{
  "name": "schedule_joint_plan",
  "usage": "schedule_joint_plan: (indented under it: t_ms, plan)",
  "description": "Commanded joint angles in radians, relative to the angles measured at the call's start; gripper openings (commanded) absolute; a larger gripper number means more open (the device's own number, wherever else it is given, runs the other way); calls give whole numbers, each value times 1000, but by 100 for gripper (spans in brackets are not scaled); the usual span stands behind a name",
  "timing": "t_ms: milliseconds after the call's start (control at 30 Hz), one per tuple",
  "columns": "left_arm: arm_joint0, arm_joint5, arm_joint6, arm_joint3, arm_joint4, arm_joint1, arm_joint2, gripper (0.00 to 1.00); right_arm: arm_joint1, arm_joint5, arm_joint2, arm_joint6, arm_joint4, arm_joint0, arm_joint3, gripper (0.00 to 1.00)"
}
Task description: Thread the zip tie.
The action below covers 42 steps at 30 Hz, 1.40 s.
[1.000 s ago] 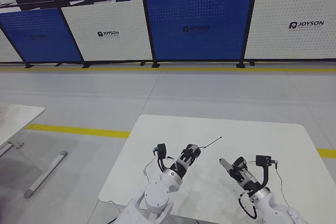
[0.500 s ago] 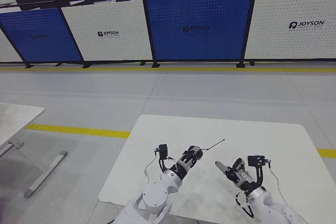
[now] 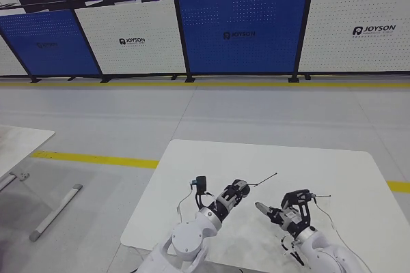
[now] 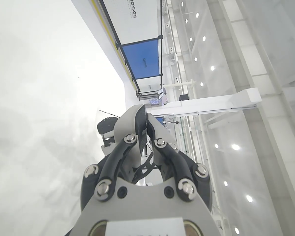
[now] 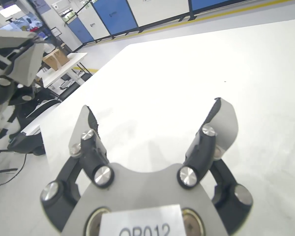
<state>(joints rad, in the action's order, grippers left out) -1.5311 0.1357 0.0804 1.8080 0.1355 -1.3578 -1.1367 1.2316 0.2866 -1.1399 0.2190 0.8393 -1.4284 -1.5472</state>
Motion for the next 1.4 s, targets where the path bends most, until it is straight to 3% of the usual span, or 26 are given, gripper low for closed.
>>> schedule_joint_plan:
  t_ms: [0,100,133,167,200,300,533,967,1367]
  plan:
    - [1,-1,5,0,7,0,6,0,0,39,1,-16,-3,6,19,100]
    - [-2,-2,11,4,5,2,10,0,2,42,8,-50,7,14,38,100]
    - [-3,-2,12,5,5,2,11,0,3,37,10,-65,12,14,41,60]
    - [-4,-2,14,6,5,3,12,0,4,38,13,-74,15,14,44,37]
    - [-4,-1,15,6,4,3,12,0,5,39,15,-82,16,15,48,29]
    - [-5,-2,15,6,0,4,16,0,5,50,20,-82,21,18,52,20]
    - [-1,-3,6,-1,-18,5,36,0,-1,53,41,-95,25,23,33,20]
    - [5,10,3,-11,-50,9,59,0,-24,53,47,-157,48,4,-9,35]
    - [8,12,6,-12,-65,14,68,0,-42,53,57,-183,52,0,-27,35]
